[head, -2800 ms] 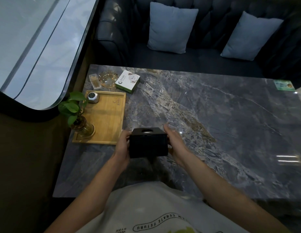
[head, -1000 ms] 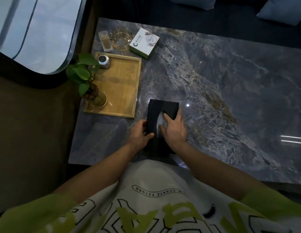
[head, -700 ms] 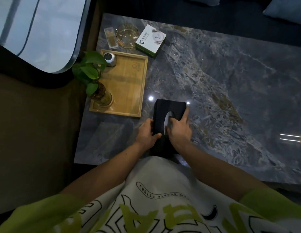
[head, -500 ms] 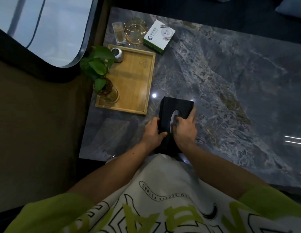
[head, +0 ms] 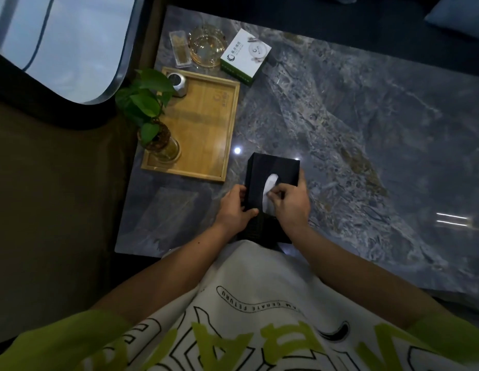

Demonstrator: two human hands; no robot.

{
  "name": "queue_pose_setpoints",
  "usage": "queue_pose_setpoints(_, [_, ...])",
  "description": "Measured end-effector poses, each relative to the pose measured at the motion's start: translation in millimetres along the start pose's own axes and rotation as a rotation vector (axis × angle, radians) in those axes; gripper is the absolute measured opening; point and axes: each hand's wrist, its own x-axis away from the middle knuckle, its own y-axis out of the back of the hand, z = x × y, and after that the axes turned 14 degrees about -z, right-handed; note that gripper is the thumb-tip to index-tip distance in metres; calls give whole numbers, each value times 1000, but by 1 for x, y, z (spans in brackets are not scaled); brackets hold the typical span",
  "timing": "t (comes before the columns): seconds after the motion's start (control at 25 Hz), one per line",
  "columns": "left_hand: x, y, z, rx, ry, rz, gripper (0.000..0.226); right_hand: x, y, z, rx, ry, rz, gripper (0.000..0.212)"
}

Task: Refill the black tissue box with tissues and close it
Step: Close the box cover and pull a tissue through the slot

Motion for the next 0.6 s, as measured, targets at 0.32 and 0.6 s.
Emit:
queue_pose_setpoints(0.32, [9, 4, -2, -105, -179, -69, 67, 7, 11, -9, -120, 83, -63, 6])
queue_pose_setpoints(0.6, [17, 1, -20, -286, -487, -90, 45, 3, 23, -4, -180, 78, 77, 6])
